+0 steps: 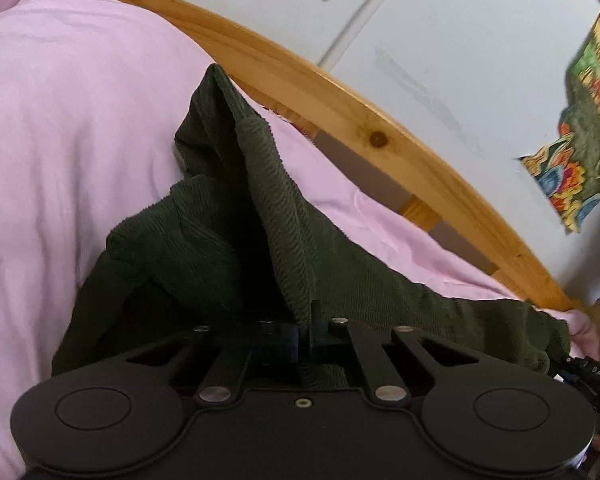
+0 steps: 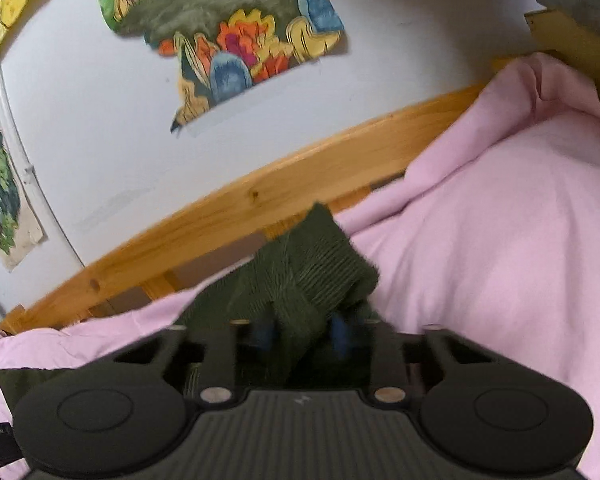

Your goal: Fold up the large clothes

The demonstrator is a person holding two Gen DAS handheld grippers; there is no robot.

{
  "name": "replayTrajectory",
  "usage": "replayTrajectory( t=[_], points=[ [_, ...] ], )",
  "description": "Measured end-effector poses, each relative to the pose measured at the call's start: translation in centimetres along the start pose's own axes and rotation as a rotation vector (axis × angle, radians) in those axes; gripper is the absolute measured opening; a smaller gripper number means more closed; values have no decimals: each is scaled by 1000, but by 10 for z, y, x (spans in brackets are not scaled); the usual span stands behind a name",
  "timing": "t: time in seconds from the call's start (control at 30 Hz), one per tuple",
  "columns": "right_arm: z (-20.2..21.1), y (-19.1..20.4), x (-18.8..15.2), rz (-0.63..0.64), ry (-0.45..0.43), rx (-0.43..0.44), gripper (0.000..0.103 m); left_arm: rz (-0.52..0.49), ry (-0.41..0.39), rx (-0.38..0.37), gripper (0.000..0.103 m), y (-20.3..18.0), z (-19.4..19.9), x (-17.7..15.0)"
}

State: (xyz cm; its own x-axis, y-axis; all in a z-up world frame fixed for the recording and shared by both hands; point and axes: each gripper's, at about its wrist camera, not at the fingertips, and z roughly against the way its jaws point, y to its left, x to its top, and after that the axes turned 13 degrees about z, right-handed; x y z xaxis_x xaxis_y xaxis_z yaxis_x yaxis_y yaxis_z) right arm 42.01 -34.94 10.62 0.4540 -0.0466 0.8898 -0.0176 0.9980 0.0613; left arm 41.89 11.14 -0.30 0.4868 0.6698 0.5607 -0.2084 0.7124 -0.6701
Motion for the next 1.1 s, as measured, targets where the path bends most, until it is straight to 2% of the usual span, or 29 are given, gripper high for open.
replayTrajectory(
  t=[0.1,0.2,0.27,0.33,0.37,0.4,0.43,0.53,0.57,0.6,0.67,0.7,0.77,0.8,0.87,0.97,1.03,1.1],
  points=[
    [13,8,-2,122,-16,-6,18,-19,5,18,3,7,4,-12],
    [8,4,-16,199,49,-45,17,52,56,52,3,28,-4,-22],
    [7,0,-21,216,76,-58,18,33,56,71,8,27,-4,-27],
    [14,8,-20,273,70,-75,20,-58,48,131,25,11,1,-32],
    [18,13,-17,301,70,-82,25,-93,44,149,29,5,4,-34],
    [24,17,-15,327,67,-95,35,-124,36,162,42,0,11,-38],
    [28,20,-15,349,63,-107,40,-153,22,172,54,-3,20,-41],
    [45,33,-17,414,30,-188,56,-210,-69,215,59,-9,47,-48],
    [49,38,-16,440,2,-224,66,-231,-103,215,59,-11,54,-46],
    [54,45,-15,485,-44,-264,69,-264,-152,209,60,-14,60,-43],
    [52,59,-11,574,-107,-293,73,-331,-260,206,71,-22,64,-31],
    [48,67,-7,610,-132,-311,78,-359,-312,210,76,-28,61,-22],
    [33,82,1,626,-162,-334,87,-419,-423,197,77,-38,54,-11],
    [23,89,4,626,-163,-324,87,-460,-456,200,80,-45,45,-7],
    [-3,103,4,672,-140,-354,88,-515,-468,254,80,-53,20,3],
    [-40,106,-8,729,-74,-440,88,-548,-440,400,72,-49,-16,15],
    [-54,94,-18,719,-36,-473,89,-541,-423,451,67,-35,-27,19],
    [-62,84,-30,740,-34,-477,93,-532,-407,466,67,-17,-32,22]
  ],
)
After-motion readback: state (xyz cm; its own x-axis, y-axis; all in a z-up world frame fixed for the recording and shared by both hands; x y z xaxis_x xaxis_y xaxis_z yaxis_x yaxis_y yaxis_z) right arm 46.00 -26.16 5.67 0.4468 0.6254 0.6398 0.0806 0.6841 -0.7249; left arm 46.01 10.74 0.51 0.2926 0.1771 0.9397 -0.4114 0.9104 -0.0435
